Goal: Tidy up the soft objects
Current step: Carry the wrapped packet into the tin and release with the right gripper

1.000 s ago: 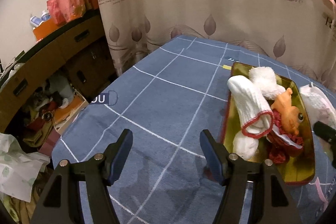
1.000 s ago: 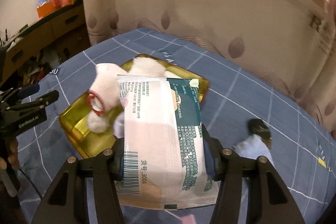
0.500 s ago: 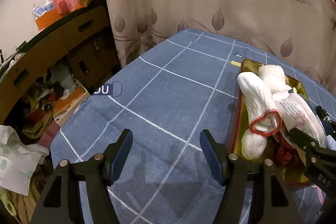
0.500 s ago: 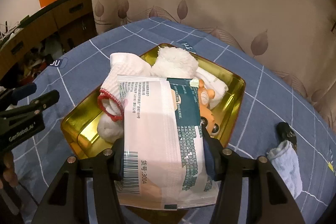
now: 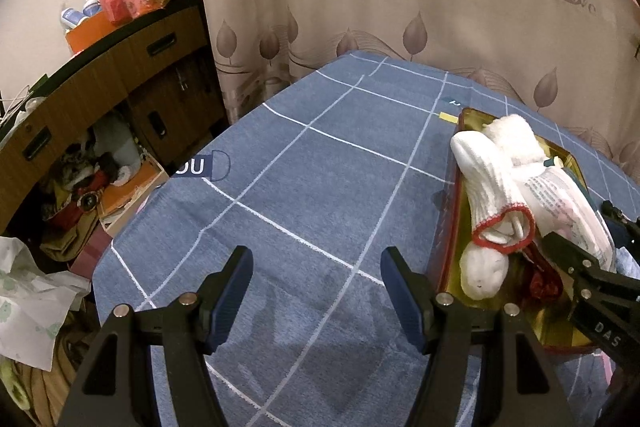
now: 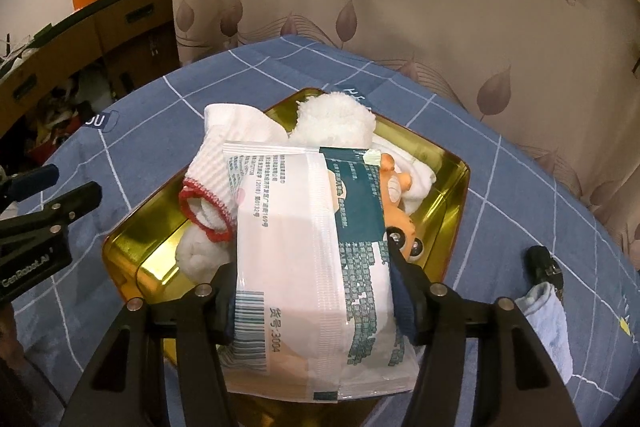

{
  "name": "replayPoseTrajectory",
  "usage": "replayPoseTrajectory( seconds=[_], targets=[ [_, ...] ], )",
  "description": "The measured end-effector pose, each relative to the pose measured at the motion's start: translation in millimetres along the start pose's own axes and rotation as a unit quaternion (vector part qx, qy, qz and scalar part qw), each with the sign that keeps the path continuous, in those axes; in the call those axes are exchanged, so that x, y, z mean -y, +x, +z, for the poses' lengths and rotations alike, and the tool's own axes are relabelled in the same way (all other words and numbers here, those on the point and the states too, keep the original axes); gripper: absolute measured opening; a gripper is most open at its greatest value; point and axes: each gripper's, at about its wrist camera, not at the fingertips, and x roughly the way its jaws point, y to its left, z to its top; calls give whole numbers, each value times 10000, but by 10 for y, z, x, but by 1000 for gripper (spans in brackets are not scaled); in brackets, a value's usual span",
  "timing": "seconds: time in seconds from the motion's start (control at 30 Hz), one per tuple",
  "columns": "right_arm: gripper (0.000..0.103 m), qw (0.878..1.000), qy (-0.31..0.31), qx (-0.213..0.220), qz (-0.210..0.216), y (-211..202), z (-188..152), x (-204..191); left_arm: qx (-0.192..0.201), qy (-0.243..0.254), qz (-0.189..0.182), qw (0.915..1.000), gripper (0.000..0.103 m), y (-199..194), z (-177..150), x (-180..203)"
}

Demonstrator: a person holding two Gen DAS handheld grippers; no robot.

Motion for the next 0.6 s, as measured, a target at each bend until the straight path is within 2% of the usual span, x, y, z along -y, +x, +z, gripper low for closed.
replayPoseTrajectory(
  seconds=[0.07, 0.2, 0.4, 0.6],
  targets=[
    [58, 10000, 30, 17, 55, -31, -1, 11, 14, -3, 6, 10000, 68, -1, -4, 3],
    [67, 9998, 37, 132, 109, -131, 1, 31, 16, 33, -1, 10000, 68, 13, -1, 14],
    [68, 9989, 153, 342, 284, -394, -23, 143, 38, 67, 19, 10000, 68, 16, -5, 14],
    [72, 9985, 307, 432, 104, -616, -174, 489, 56, 71, 47, 9999, 68, 16, -3, 6]
  ],
)
